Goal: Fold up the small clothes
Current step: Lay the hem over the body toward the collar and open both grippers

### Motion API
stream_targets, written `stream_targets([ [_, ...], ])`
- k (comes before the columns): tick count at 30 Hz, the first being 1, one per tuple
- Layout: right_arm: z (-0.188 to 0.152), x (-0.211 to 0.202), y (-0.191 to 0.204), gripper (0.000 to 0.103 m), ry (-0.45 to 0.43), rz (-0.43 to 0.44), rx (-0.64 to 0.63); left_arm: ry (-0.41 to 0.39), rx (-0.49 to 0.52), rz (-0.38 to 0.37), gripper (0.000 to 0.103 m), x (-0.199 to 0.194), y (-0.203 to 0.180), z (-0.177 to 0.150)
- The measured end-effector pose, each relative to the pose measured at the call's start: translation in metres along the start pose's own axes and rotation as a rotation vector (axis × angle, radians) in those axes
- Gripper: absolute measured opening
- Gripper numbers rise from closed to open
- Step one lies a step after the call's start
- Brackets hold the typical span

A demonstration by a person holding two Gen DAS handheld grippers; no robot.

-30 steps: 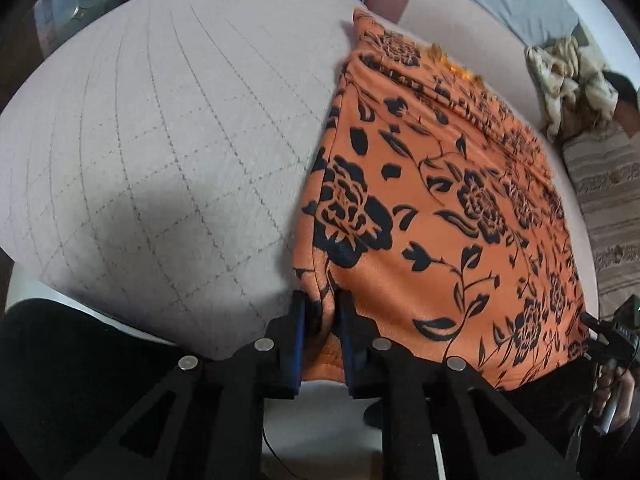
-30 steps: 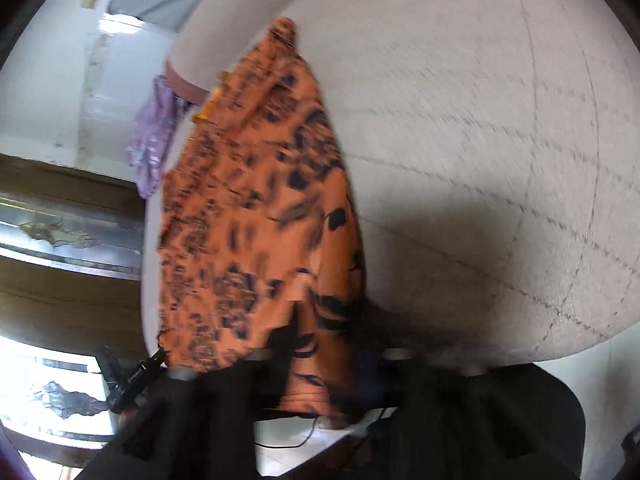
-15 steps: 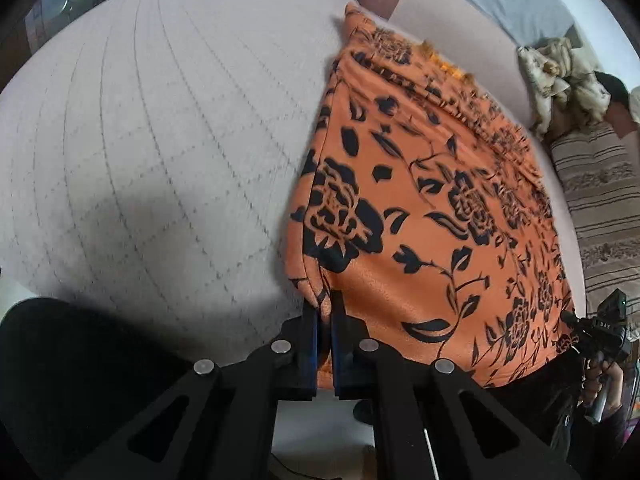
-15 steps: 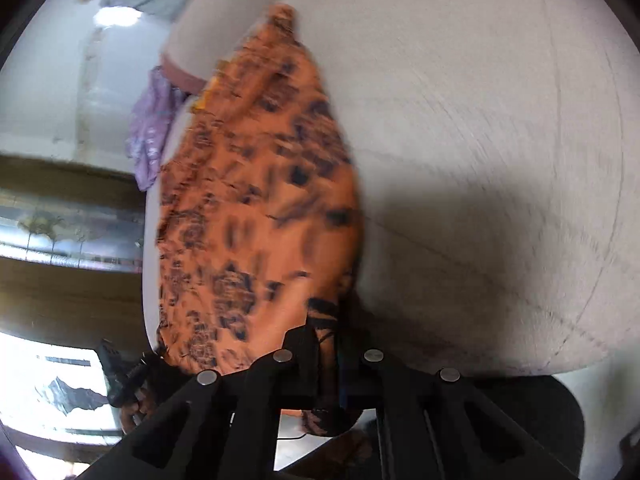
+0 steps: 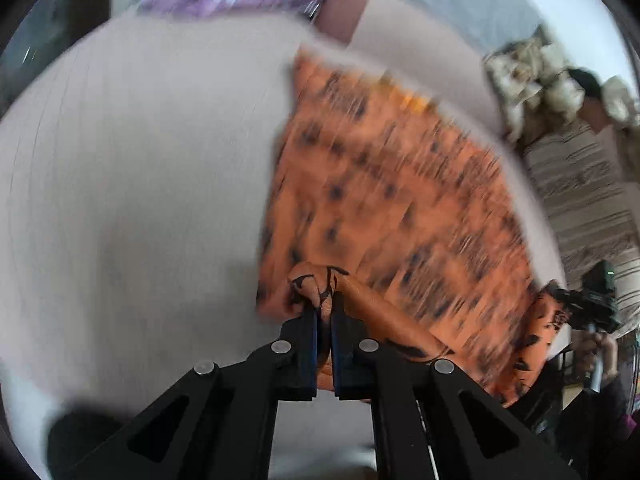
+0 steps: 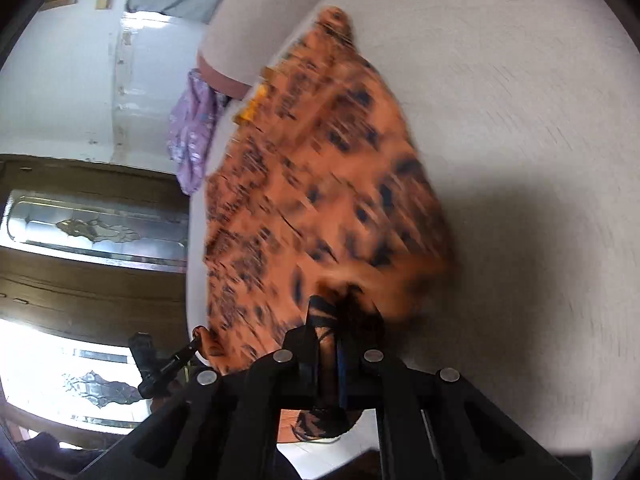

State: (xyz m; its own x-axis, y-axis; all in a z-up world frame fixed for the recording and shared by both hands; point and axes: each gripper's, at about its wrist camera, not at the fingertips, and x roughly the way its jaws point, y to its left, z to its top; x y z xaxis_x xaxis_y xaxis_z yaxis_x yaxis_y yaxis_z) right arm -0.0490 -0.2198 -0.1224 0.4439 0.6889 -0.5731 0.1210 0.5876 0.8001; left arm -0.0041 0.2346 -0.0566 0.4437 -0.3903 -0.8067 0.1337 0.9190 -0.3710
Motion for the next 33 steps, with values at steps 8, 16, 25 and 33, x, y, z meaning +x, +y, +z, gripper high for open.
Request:
stream_targets([
  [8, 0.17, -0.019, 0.057, 0.015, -0.388, 0.106, -0.068, -0.25, -0.042, 0.014, 0.061, 0.053, 0.0, 0.18],
  [16, 0.147, 0.019, 0.021, 0.082, -0.428, -0.076, -0.017, -0.246, -0.195, 0.113, 0.088, 0.08, 0.044, 0.162],
  [25, 0.038, 0.033, -0.002, 0.082, -0.392, -0.083, 0.125, -0.179, -0.183, 0.014, 0.088, 0.079, -0.001, 0.063],
  [33, 0.073, 0.058, 0.004, 0.068, -0.48, -0.133, 0.314, -0.178, -0.274, 0.175, 0.068, 0.111, -0.004, 0.09],
])
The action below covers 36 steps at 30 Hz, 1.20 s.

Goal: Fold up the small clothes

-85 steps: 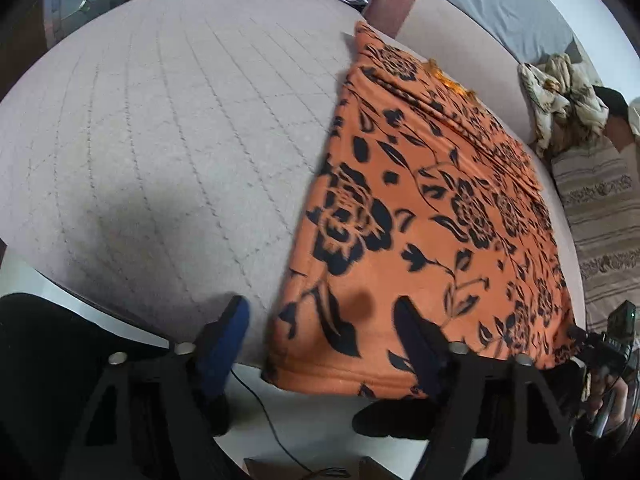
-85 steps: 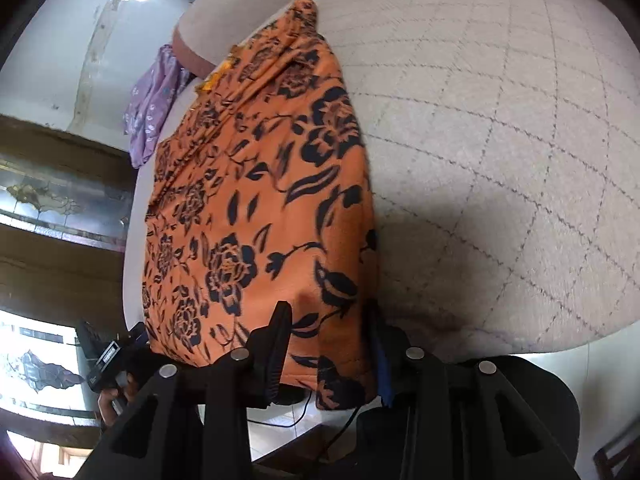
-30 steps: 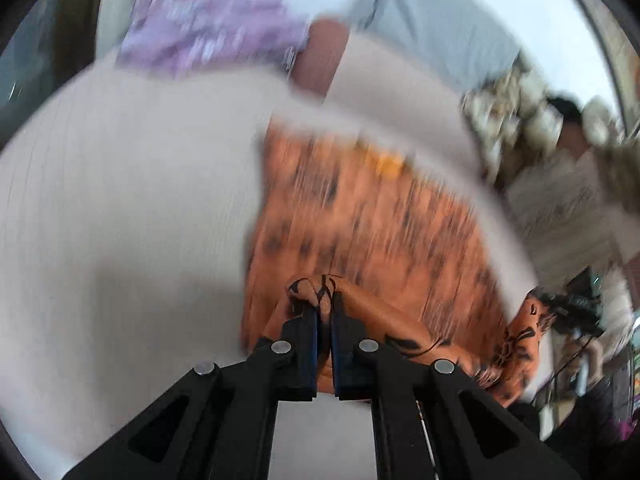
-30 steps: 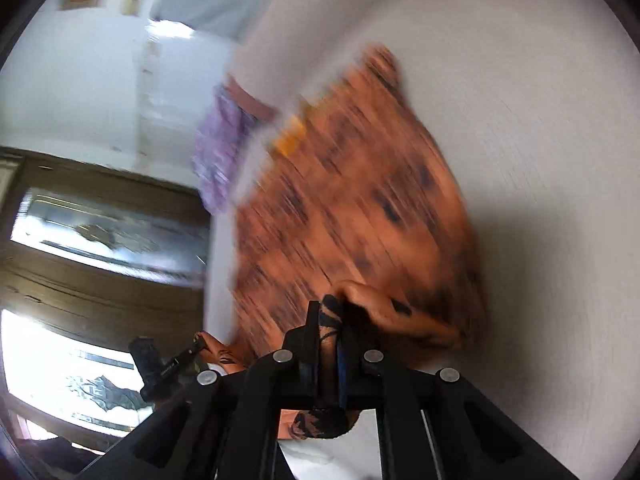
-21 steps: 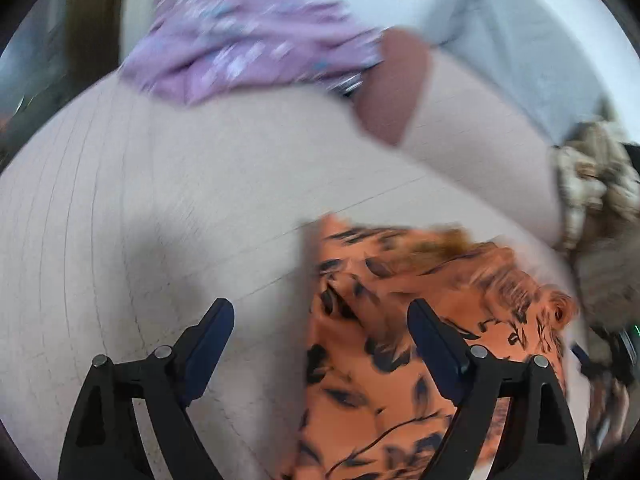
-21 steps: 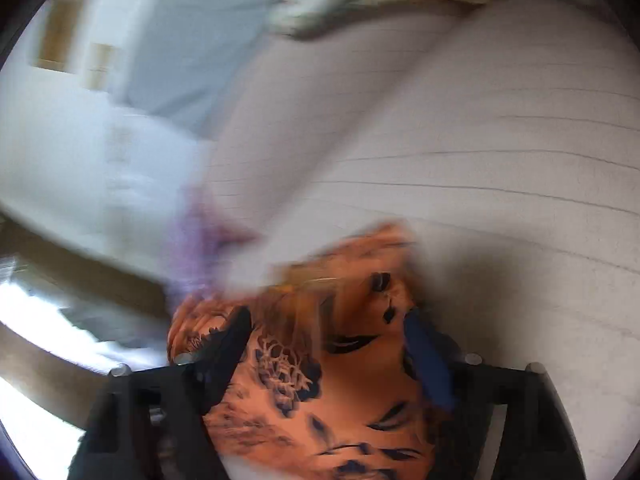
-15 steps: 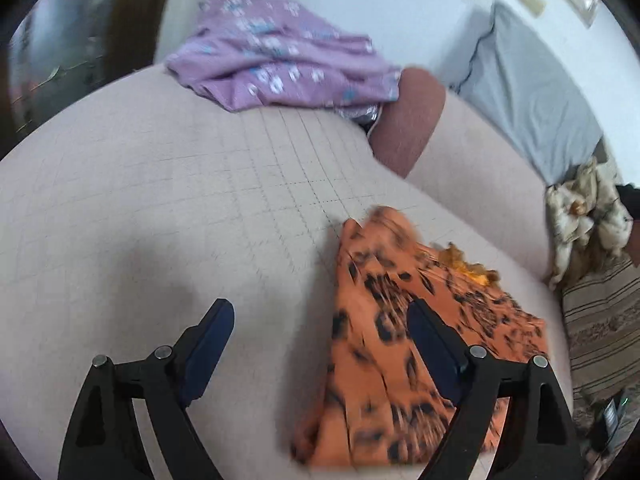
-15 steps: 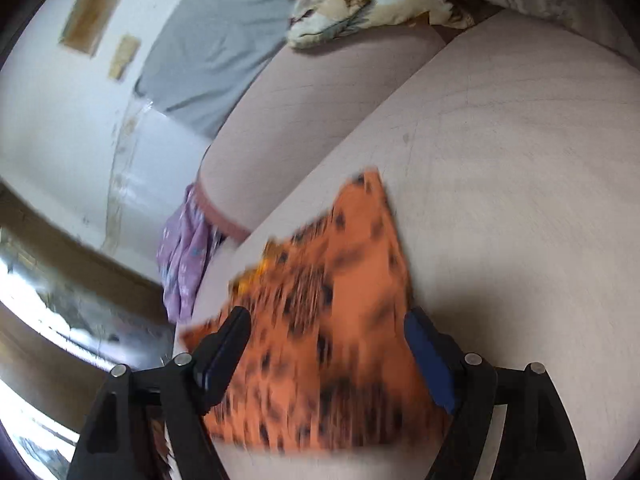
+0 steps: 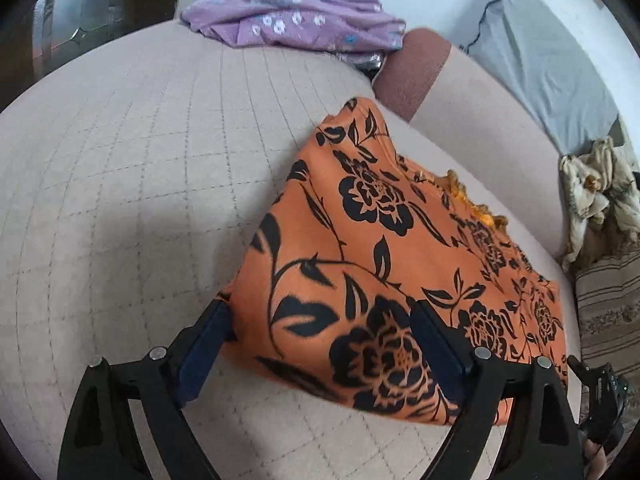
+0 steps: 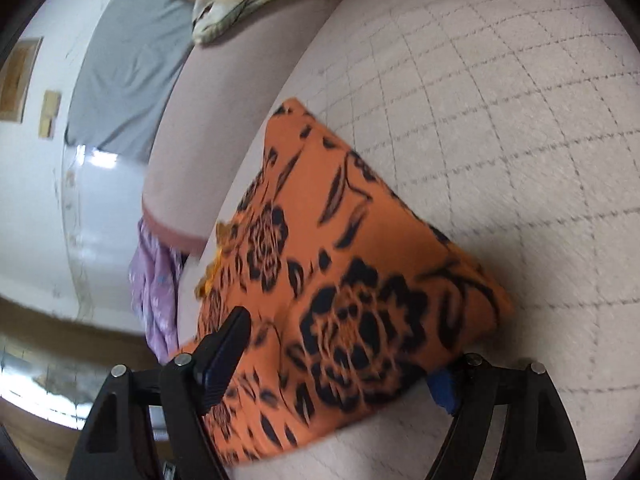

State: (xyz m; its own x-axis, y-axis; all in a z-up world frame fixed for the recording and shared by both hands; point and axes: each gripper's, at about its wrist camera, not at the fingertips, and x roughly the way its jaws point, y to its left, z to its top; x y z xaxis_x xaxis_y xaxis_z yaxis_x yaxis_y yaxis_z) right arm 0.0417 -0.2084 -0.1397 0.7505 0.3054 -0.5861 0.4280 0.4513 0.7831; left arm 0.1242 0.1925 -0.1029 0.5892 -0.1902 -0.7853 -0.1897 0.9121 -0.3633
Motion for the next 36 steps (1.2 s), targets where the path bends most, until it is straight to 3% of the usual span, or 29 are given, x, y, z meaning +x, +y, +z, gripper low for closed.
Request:
stream_targets([
  [1, 0.003, 0.004, 0.001, 0.048, -0.005, 0.006, 0.01, 0.0, 0.004, 0.027, 0.034, 0.001, 0.0, 0.003],
  [2, 0.004, 0.013, 0.003, 0.014, 0.011, -0.013, 0.018, 0.037, 0.01, 0.047, 0.015, 0.004, 0.001, 0.008],
  [4, 0.008, 0.022, 0.002, 0.013, 0.039, -0.018, 0.04, 0.069, -0.017, -0.001, 0.014, -0.001, 0.006, 0.023],
  [5, 0.011, 0.017, 0.01, 0.012, 0.04, -0.012, 0.01, 0.035, 0.023, -0.012, 0.006, -0.016, 0.001, 0.031],
  [9, 0.019, -0.026, 0.066, 0.01, -0.011, 0.083, -0.138, -0.109, 0.082, -0.074, 0.007, -0.086, -0.018, 0.045],
  [11, 0.017, -0.047, 0.088, 0.008, -0.031, 0.106, -0.196, -0.143, 0.091, -0.1, 0.007, -0.114, -0.022, 0.041],
  [14, 0.003, -0.091, 0.097, 0.008, -0.051, 0.146, -0.239, -0.148, 0.103, -0.114, 0.009, -0.143, -0.008, 0.01],
  [15, -0.007, -0.104, 0.092, 0.008, -0.055, 0.139, -0.25, -0.134, 0.111, -0.097, 0.012, -0.14, 0.0, -0.003],
  [16, -0.016, -0.109, 0.085, 0.009, -0.06, 0.11, -0.273, -0.113, 0.124, -0.079, 0.021, -0.127, 0.004, -0.012],
  [17, -0.026, -0.109, 0.07, 0.012, -0.055, 0.068, -0.288, -0.071, 0.148, -0.044, 0.061, -0.107, 0.009, -0.021],
  [18, -0.029, -0.107, 0.05, 0.016, -0.029, 0.043, -0.277, 0.017, 0.186, 0.001, 0.094, -0.074, 0.016, -0.033],
  [19, -0.034, -0.092, 0.017, 0.019, 0.036, 0.009, -0.214, 0.137, 0.219, 0.053, 0.092, -0.045, 0.022, -0.044],
  [20, -0.037, -0.079, -0.006, 0.028, 0.093, -0.04, -0.143, 0.241, 0.252, 0.093, 0.087, -0.024, 0.029, -0.053],
  [21, -0.044, -0.07, -0.039, 0.028, 0.174, -0.106, -0.045, 0.138, 0.316, 0.068, 0.088, -0.04, 0.027, -0.058],
  [23, -0.052, -0.093, -0.065, 0.03, 0.146, -0.014, -0.03, 0.074, 0.331, 0.033, 0.088, -0.065, 0.025, -0.056],
  [25, -0.051, -0.118, -0.065, 0.047, 0.106, -0.055, -0.123, 0.018, 0.315, -0.034, 0.088, -0.087, 0.031, -0.042],
  [26, -0.047, -0.13, -0.063, 0.06, 0.087, -0.067, -0.162, -0.007, 0.308, -0.034, 0.088, -0.093, 0.033, -0.036],
  [28, -0.034, -0.15, -0.055, 0.061, 0.044, -0.11, -0.252, -0.04, 0.297, -0.042, 0.088, -0.095, 0.038, -0.015],
  [30, -0.017, -0.158, -0.038, 0.061, 0.025, -0.114, -0.351, -0.022, 0.302, -0.05, 0.088, -0.078, 0.038, 0.01],
  [34, 0.016, -0.129, 0.018, 0.061, 0.051, -0.085, -0.535, 0.091, 0.349, -0.083, 0.081, -0.036, 0.022, 0.036],
  [36, 0.029, -0.108, 0.033, 0.061, 0.092, -0.11, -0.606, 0.162, 0.349, -0.061, 0.074, -0.016, 0.015, 0.041],
])
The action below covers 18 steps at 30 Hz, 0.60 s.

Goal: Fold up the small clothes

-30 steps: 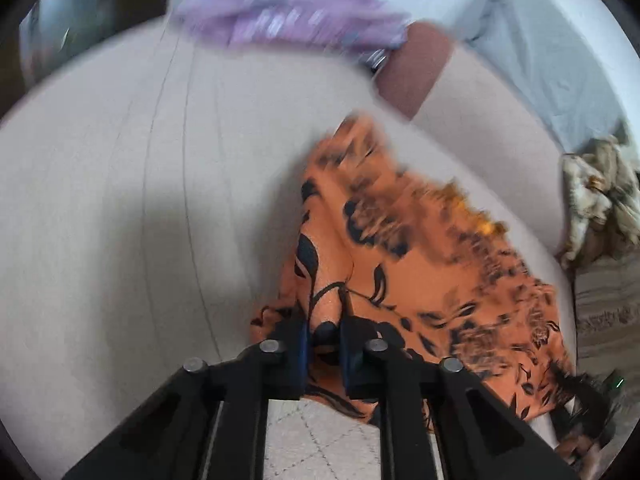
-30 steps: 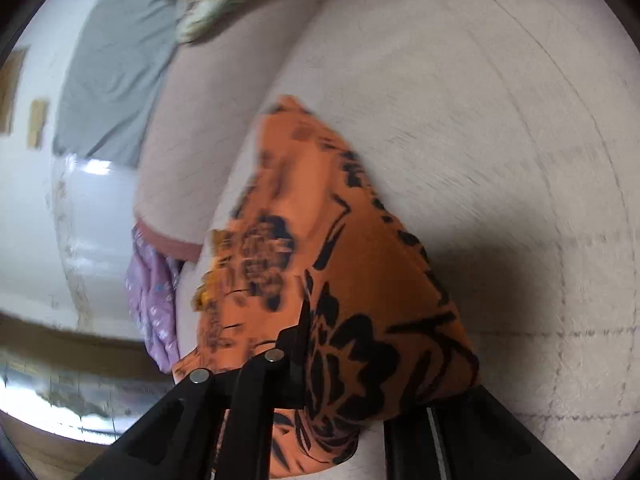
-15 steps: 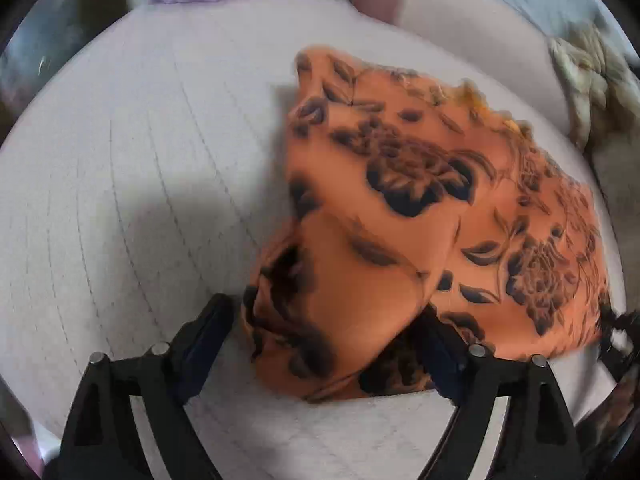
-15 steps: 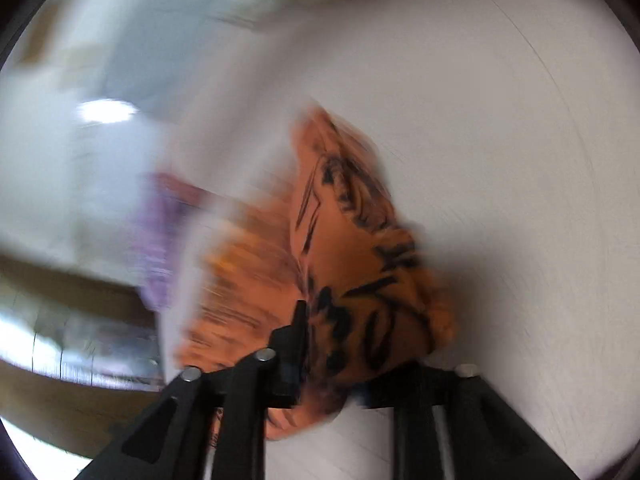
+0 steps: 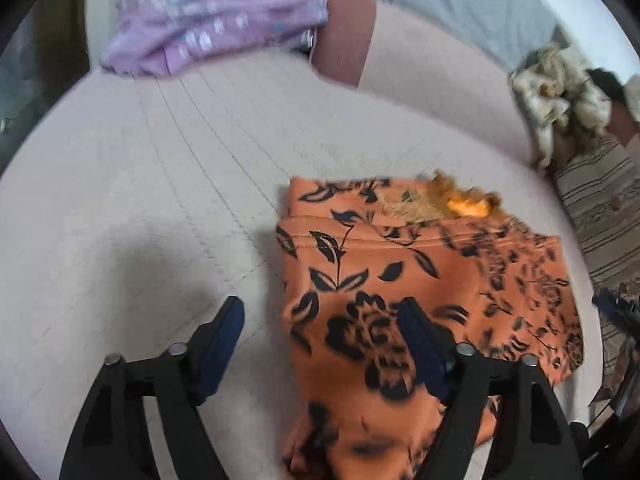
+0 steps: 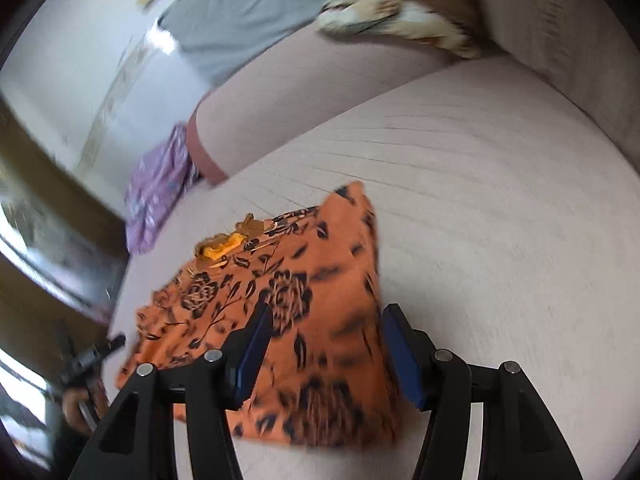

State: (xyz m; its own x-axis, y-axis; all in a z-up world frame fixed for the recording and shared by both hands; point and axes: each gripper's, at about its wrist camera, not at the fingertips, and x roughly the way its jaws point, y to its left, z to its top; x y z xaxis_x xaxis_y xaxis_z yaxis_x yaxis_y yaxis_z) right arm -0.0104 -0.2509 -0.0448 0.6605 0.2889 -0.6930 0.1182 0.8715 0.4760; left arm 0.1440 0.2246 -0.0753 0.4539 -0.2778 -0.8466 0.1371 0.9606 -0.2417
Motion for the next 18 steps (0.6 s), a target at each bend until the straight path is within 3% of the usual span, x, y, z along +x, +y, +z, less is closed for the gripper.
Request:
stream_targets([
  [5, 0.044, 0.064, 0.008, 0.061, 0.053, -0.075, -0.065, 0.042, -0.014, -0.003, 0.068, 0.022, -0.002, 0.006],
  [8, 0.057, 0.094, 0.007, 0.058, 0.081, -0.124, -0.08, 0.094, 0.001, 0.002, 0.041, 0.034, -0.005, 0.009],
  [9, 0.058, 0.103, 0.009, 0.043, 0.093, -0.125, -0.091, 0.097, 0.008, -0.004, 0.027, 0.035, -0.005, 0.011],
  [10, 0.058, 0.111, 0.013, 0.027, 0.109, -0.145, -0.111, 0.093, 0.031, 0.0, 0.022, 0.034, -0.008, 0.012],
  [11, 0.058, 0.114, 0.016, 0.013, 0.125, -0.17, -0.129, 0.08, 0.058, 0.006, 0.014, 0.03, -0.012, 0.014],
  [12, 0.058, 0.115, 0.021, 0.01, 0.133, -0.194, -0.159, 0.062, 0.083, 0.009, 0.012, 0.026, -0.015, 0.015],
  [15, 0.059, 0.101, 0.037, 0.008, 0.092, -0.228, -0.238, -0.047, 0.175, 0.007, 0.008, -0.004, -0.031, 0.021],
  [18, 0.066, 0.064, 0.056, 0.005, -0.032, -0.264, -0.302, -0.164, 0.25, 0.008, 0.008, -0.033, -0.044, 0.03],
])
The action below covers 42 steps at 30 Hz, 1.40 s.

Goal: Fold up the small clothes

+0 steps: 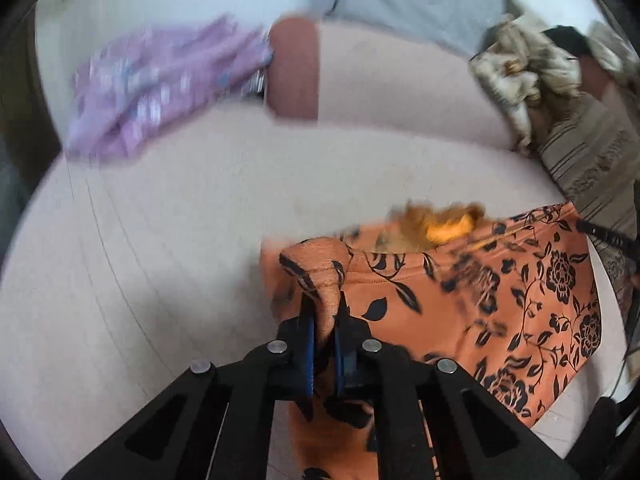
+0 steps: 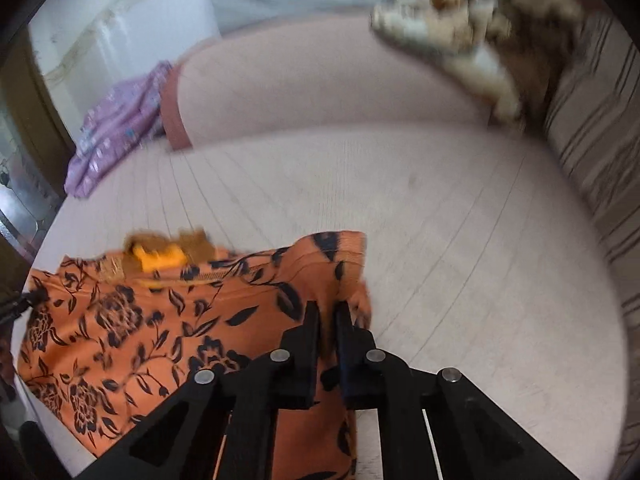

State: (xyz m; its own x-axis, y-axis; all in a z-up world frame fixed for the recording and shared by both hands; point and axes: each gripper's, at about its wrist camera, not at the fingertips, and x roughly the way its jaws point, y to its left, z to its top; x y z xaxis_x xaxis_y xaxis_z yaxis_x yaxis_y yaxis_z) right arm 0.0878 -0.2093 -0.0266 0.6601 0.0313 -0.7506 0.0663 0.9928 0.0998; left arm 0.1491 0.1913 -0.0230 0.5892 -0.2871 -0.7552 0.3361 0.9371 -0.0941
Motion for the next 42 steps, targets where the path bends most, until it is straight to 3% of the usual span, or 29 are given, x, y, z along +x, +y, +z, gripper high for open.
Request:
stream_targets([
  [2, 0.005, -0.018, -0.006, 0.005, -0.066, -0.027, 0.022, -0.021, 0.022, 0.006, 0.009, 0.002, -0.001, 0.007],
  [5, 0.009, -0.018, -0.029, 0.005, -0.098, -0.037, 0.1, 0.038, 0.023, 0.041, 0.009, 0.037, 0.01, 0.013],
  [8, 0.002, 0.014, -0.043, 0.005, -0.039, -0.021, 0.164, 0.234, -0.033, 0.079, 0.012, 0.102, 0.029, 0.004],
  [9, -0.002, 0.025, -0.045, 0.007, -0.013, -0.004, 0.188, 0.252, -0.041, 0.072, 0.013, 0.111, 0.033, 0.001],
  [11, -0.015, 0.038, -0.049, 0.01, 0.038, 0.064, 0.264, 0.214, -0.047, 0.061, 0.015, 0.106, 0.035, 0.002],
  [13, -0.021, 0.034, -0.045, 0.033, 0.015, 0.087, 0.264, 0.219, -0.035, 0.09, 0.037, 0.101, 0.037, 0.004],
  [14, -0.022, 0.029, -0.043, 0.059, 0.001, 0.088, 0.261, 0.214, -0.022, 0.132, 0.054, 0.098, 0.038, 0.005],
  [15, -0.022, 0.024, -0.041, 0.075, -0.013, 0.096, 0.269, 0.196, -0.013, 0.17, 0.057, 0.093, 0.04, 0.005],
  [17, -0.021, 0.014, -0.033, 0.075, -0.044, 0.17, 0.284, 0.185, -0.033, 0.179, 0.057, 0.084, 0.044, 0.004],
  [18, -0.019, 0.014, -0.028, 0.075, -0.033, 0.251, 0.291, 0.175, -0.052, 0.186, 0.057, 0.077, 0.046, 0.003],
  [21, -0.019, 0.039, -0.009, 0.074, 0.11, 0.513, 0.291, 0.113, -0.089, 0.184, 0.057, 0.048, 0.05, -0.002],
  [22, -0.023, 0.054, -0.006, 0.073, 0.166, 0.517, 0.282, 0.1, -0.098, 0.177, 0.057, 0.041, 0.049, -0.003],
  [23, -0.029, 0.069, -0.011, 0.068, 0.193, 0.411, 0.284, 0.086, -0.111, 0.164, 0.057, 0.03, 0.048, -0.006],
  [24, -0.036, 0.083, -0.028, 0.037, 0.205, 0.334, 0.353, 0.076, -0.124, 0.146, 0.057, 0.018, 0.045, -0.01],
  [25, -0.043, 0.086, -0.046, 0.027, 0.18, 0.337, 0.474, 0.06, -0.128, 0.117, 0.057, 0.004, 0.039, -0.016],
  [26, -0.048, 0.079, -0.057, 0.028, 0.143, 0.323, 0.566, 0.046, -0.124, 0.098, 0.06, -0.003, 0.034, -0.02],
  [28, -0.044, 0.061, -0.044, 0.041, 0.104, 0.261, 0.48, 0.023, -0.093, 0.043, 0.067, -0.015, 0.017, -0.03],
  [29, -0.043, 0.047, -0.029, 0.065, 0.085, 0.252, 0.404, 0.027, -0.061, 0.022, 0.068, -0.015, 0.006, -0.035],
  [30, -0.045, 0.036, -0.02, 0.074, 0.069, 0.269, 0.377, 0.037, -0.031, 0.022, 0.068, -0.009, -0.005, -0.042],
  [32, -0.052, 0.014, -0.003, 0.074, 0.038, 0.339, 0.345, 0.121, -0.002, 0.06, 0.068, 0.017, -0.017, -0.059],
  [34, -0.068, 0.007, 0.012, 0.08, 0.079, 0.466, 0.324, 0.265, -0.028, 0.098, 0.073, 0.065, -0.01, -0.083],
  [35, -0.078, 0.016, 0.015, 0.08, 0.144, 0.481, 0.319, 0.225, -0.073, 0.082, 0.074, 0.061, -0.005, -0.083],
  [37, -0.101, 0.041, 0.004, 0.054, 0.255, 0.381, 0.354, 0.22, -0.126, 0.09, 0.071, 0.046, 0.0, -0.073],
  [38, -0.105, 0.034, -0.007, 0.044, 0.223, 0.365, 0.41, 0.179, -0.116, 0.089, 0.07, 0.033, -0.001, -0.068],
  [41, -0.096, 0.002, 0.005, 0.074, 0.15, 0.315, 0.348, 0.08, -0.076, 0.03, 0.071, -0.004, -0.007, -0.063],
  [42, -0.094, -0.008, 0.012, 0.076, 0.122, 0.328, 0.312, 0.08, -0.078, -0.015, 0.074, -0.008, -0.009, -0.068],
])
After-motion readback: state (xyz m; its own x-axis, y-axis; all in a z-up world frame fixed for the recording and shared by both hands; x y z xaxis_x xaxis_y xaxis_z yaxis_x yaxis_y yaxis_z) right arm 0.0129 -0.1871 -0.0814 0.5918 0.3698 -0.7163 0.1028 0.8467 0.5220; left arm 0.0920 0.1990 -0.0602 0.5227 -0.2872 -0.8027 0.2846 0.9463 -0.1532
